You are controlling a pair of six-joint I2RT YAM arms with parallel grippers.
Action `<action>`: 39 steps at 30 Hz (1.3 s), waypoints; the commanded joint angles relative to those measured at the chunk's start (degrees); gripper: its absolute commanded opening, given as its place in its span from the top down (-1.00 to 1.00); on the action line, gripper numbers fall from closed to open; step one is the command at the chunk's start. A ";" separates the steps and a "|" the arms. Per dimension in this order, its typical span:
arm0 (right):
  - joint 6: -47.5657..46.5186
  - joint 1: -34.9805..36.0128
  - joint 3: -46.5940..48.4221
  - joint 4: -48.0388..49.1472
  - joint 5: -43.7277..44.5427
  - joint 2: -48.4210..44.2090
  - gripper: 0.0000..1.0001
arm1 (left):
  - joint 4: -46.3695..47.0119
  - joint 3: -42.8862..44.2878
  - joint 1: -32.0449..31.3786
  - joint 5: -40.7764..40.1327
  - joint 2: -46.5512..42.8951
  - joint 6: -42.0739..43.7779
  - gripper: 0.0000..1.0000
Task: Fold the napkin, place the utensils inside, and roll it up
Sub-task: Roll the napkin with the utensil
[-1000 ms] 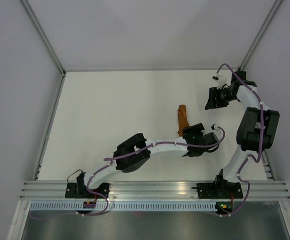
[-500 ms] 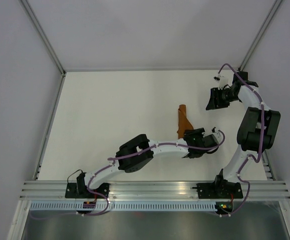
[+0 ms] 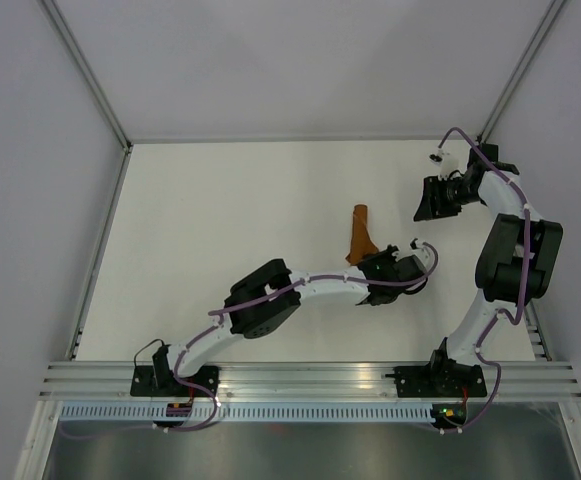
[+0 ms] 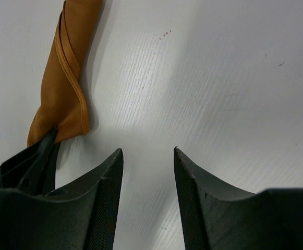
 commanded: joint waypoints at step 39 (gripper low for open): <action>-1.64 12.90 2.25 1.52 4.97 3.85 -0.02 | 25.18 -38.78 13.68 22.13 -35.45 -34.75 -0.26</action>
